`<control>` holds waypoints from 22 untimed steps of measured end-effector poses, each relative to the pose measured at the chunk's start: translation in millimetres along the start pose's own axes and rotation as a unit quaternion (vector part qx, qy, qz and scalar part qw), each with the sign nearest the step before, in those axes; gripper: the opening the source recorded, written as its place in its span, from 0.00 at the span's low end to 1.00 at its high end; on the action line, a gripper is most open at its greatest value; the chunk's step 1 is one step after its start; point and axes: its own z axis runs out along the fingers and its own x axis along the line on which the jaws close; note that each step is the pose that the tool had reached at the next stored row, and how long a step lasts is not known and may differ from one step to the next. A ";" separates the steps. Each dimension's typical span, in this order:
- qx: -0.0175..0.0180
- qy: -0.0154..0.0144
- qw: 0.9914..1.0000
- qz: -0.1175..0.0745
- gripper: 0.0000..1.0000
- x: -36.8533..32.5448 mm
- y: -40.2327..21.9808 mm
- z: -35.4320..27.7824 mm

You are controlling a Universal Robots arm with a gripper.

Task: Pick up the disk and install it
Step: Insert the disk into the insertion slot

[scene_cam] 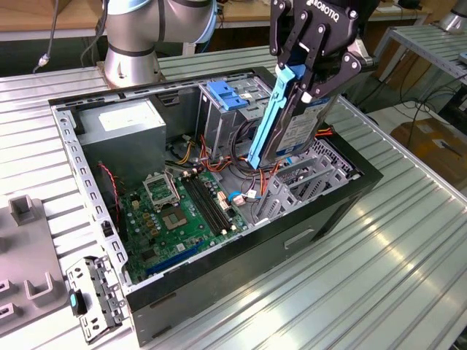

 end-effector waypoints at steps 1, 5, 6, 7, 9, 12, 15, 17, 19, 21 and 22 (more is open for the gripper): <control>0.000 0.000 1.000 0.000 0.37 1.5 0.0 0.6; 0.001 0.001 1.000 0.000 0.37 5.8 -1.1 3.8; 0.001 0.002 1.000 0.000 0.37 6.0 -2.6 4.2; 0.001 0.004 1.000 0.000 0.37 6.1 -7.0 5.2; 0.001 0.005 1.000 0.000 0.37 6.1 -12.2 6.1; 0.001 0.008 1.000 0.000 0.37 5.9 -20.7 7.4; 0.001 0.009 1.000 0.000 0.37 5.7 -29.6 8.1; 0.001 0.010 1.000 0.000 0.37 5.6 -33.8 8.5; 0.001 0.010 1.000 0.000 0.37 5.5 -38.5 9.0; 0.001 0.011 1.000 0.000 0.37 5.4 -42.4 9.3; 0.001 0.011 1.000 0.000 0.37 5.4 -43.8 9.5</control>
